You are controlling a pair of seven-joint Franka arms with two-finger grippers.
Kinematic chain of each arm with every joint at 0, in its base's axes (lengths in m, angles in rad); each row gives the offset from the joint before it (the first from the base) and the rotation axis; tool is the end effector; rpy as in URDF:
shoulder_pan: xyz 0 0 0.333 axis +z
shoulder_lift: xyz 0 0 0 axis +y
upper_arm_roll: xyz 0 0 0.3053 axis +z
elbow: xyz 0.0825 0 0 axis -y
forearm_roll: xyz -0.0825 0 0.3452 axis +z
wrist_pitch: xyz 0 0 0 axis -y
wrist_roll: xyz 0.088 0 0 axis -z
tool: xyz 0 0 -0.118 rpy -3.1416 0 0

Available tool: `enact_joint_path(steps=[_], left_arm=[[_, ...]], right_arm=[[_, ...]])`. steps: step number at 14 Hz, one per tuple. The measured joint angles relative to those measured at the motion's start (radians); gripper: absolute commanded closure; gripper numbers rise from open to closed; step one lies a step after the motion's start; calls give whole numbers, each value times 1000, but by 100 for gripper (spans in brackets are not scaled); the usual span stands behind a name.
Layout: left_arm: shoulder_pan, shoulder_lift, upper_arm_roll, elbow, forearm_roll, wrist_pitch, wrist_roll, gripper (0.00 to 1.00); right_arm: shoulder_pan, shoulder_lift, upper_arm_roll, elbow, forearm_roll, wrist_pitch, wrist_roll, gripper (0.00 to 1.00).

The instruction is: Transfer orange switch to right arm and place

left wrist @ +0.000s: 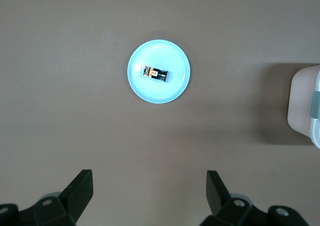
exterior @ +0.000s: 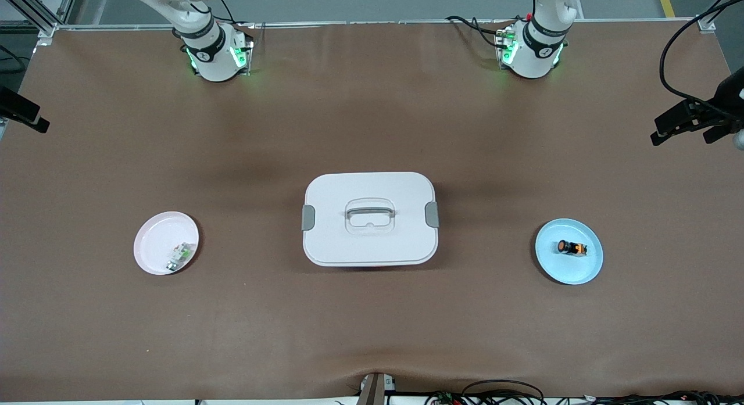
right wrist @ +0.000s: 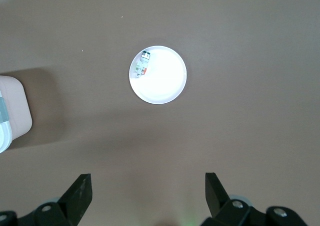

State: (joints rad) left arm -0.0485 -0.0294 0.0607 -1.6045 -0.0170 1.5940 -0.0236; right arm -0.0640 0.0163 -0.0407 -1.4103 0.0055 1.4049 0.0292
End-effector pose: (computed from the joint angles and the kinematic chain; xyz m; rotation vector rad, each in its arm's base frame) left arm 0.5093 0.0047 0.6053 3.1221 0.0562 0.0293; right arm 0.5000 -0.0516 0.6483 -3.1289 0.2085 0.0337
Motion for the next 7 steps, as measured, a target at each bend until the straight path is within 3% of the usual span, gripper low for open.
enact_joint_path(steps=[7], left_arm=[[1, 123, 0, -2, 0, 48, 0, 0]], right_arm=[[0, 0, 0, -1, 0, 1, 0, 0]])
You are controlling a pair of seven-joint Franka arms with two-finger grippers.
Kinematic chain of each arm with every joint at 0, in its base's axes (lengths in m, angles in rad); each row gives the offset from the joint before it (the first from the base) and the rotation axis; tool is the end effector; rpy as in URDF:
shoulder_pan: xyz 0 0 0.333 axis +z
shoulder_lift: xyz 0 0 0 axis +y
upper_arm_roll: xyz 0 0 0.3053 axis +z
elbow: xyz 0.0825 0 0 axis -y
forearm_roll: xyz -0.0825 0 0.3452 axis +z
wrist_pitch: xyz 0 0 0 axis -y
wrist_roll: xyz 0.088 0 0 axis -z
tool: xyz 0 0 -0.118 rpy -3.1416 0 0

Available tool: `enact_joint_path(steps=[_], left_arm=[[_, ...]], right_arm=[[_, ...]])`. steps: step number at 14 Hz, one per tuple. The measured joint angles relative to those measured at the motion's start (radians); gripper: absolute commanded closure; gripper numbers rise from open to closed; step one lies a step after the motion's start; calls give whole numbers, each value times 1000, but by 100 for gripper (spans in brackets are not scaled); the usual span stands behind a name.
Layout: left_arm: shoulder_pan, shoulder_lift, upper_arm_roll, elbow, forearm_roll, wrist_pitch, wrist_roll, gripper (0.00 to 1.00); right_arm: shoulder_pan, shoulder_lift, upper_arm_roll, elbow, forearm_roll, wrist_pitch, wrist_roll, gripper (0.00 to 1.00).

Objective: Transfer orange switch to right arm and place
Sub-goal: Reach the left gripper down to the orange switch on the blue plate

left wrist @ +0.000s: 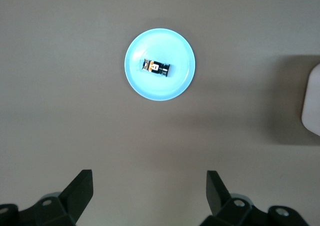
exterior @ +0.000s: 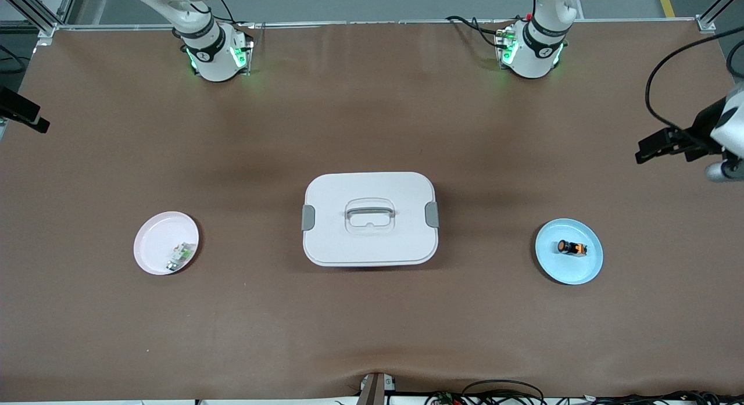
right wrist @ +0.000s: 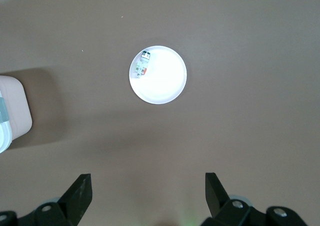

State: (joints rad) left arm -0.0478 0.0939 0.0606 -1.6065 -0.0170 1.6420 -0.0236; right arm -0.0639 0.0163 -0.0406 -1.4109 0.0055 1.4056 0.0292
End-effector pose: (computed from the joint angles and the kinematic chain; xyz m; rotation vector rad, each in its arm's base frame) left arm 0.5447 0.0037 0.5436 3.1288 0.0595 -0.0912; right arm 0.5001 -0.0515 0.6481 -3.1289 0.2082 0.0335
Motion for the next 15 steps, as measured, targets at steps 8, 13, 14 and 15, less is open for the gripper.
enact_joint_path(steps=[8, 13, 14, 15], left_arm=[[-4, 242, -3, -6, 0, 229, 1, 0], [7, 328, -2, -8, 0, 305, 109, 0], [11, 347, -2, -14, 0, 341, 118, 0], [13, 365, -2, -24, 0, 380, 122, 0]], right_arm=[[0, 0, 0, -1, 4, 1, 0, 0], [0, 0, -1, -1, 8, 3, 0, 0], [0, 0, -1, -1, 8, 3, 0, 0], [0, 0, -1, -1, 8, 3, 0, 0]])
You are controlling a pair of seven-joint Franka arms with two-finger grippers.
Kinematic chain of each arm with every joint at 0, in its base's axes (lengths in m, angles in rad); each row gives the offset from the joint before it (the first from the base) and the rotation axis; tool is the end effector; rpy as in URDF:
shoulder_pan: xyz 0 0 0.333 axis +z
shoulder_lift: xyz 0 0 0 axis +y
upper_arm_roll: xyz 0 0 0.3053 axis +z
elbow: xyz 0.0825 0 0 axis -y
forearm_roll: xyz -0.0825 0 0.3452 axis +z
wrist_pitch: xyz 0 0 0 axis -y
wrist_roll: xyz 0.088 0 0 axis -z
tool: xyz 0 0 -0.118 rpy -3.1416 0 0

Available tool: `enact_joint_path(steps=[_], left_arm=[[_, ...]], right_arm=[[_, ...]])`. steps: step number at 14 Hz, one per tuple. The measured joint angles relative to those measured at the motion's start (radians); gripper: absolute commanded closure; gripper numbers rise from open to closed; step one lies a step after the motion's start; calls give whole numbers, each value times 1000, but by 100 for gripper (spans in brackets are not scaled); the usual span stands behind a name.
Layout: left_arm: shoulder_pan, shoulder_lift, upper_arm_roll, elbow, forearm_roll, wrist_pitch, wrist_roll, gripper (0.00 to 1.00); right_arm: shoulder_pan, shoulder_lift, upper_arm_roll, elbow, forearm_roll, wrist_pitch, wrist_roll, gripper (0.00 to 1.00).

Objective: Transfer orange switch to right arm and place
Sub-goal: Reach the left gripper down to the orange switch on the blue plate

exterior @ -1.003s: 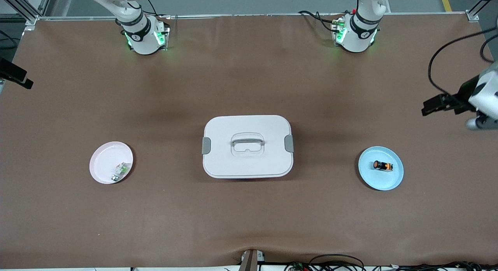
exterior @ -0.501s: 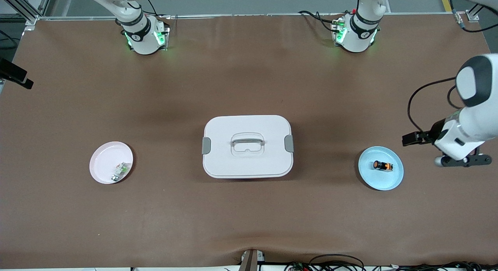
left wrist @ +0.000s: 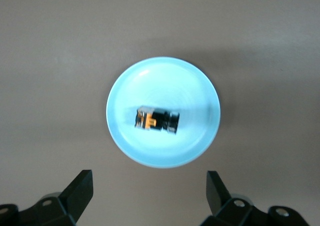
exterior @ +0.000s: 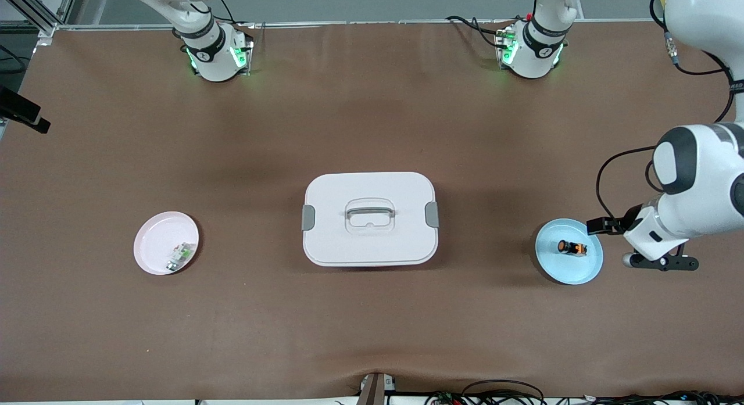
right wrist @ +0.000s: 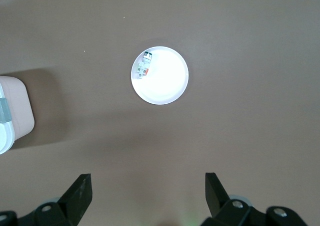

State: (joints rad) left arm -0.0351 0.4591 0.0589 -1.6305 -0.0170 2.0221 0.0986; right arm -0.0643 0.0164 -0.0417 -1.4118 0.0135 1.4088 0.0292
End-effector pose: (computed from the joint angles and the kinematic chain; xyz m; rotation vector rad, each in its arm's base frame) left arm 0.6297 0.0096 0.3473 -3.1307 0.1129 0.1053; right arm 0.5005 -0.0513 0.6480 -3.1211 0.2081 0.0295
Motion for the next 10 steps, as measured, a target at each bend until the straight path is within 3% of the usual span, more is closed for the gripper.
enact_joint_path(steps=[10], left_arm=[[9, 132, -1, -74, 0, 224, 1, 0]], right_arm=[[0, 0, 0, 0, 0, 0, 0, 0]])
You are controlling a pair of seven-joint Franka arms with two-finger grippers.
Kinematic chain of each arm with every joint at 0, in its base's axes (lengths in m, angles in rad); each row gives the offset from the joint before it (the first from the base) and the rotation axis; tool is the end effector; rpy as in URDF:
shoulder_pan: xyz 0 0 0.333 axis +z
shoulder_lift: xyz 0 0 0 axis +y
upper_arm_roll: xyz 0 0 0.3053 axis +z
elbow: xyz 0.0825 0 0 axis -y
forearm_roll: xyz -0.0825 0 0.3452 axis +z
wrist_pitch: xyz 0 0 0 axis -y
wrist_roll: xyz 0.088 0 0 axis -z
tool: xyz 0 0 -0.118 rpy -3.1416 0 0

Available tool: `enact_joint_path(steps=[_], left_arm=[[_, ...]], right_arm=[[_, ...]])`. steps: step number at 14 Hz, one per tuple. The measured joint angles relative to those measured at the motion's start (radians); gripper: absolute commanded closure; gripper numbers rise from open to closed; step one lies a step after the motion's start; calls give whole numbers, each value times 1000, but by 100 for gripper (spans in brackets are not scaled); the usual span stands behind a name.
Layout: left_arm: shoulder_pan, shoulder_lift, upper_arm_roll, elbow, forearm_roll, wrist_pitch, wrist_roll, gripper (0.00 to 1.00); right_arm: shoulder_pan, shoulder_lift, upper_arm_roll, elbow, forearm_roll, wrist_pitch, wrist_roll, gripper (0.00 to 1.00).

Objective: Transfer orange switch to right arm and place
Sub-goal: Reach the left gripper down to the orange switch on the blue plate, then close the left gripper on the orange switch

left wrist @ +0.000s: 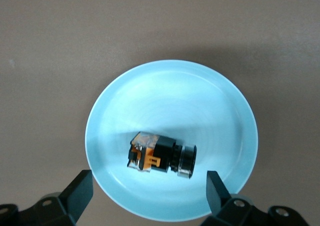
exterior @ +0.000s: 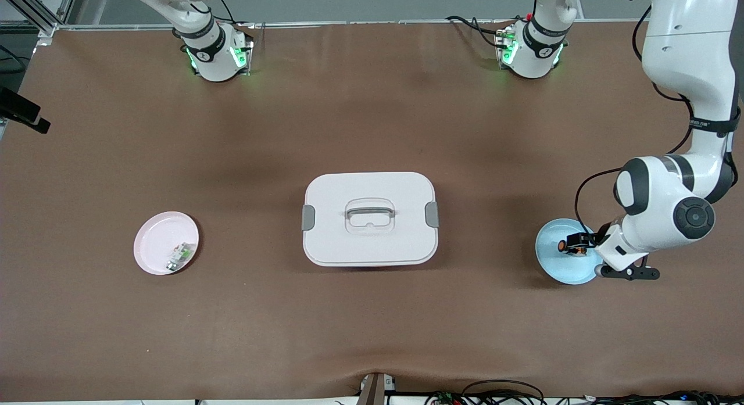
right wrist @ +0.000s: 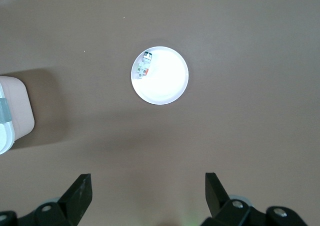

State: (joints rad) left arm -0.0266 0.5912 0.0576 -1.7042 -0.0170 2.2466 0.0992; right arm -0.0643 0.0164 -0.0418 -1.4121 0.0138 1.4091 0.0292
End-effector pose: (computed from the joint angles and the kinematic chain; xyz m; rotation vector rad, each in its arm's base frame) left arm 0.6338 0.0154 0.2518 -3.1228 0.1035 0.0764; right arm 0.5006 -0.0513 0.6479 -3.1208 0.2082 0.0295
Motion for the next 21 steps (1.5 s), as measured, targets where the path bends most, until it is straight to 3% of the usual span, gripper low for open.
enact_joint_path(steps=[5, 11, 21], left_arm=[[12, 22, -22, -1, 0, 49, 41, 0], [104, 48, -118, -10, 0, 76, 69, 0], [123, 63, -131, -46, 0, 116, 103, 0]], right_arm=[[0, 0, 0, 0, 1, 0, 0, 0], [-14, 0, -3, 0, 13, 0, 0, 0], [-14, 0, 0, 0, 15, 0, 0, 0]])
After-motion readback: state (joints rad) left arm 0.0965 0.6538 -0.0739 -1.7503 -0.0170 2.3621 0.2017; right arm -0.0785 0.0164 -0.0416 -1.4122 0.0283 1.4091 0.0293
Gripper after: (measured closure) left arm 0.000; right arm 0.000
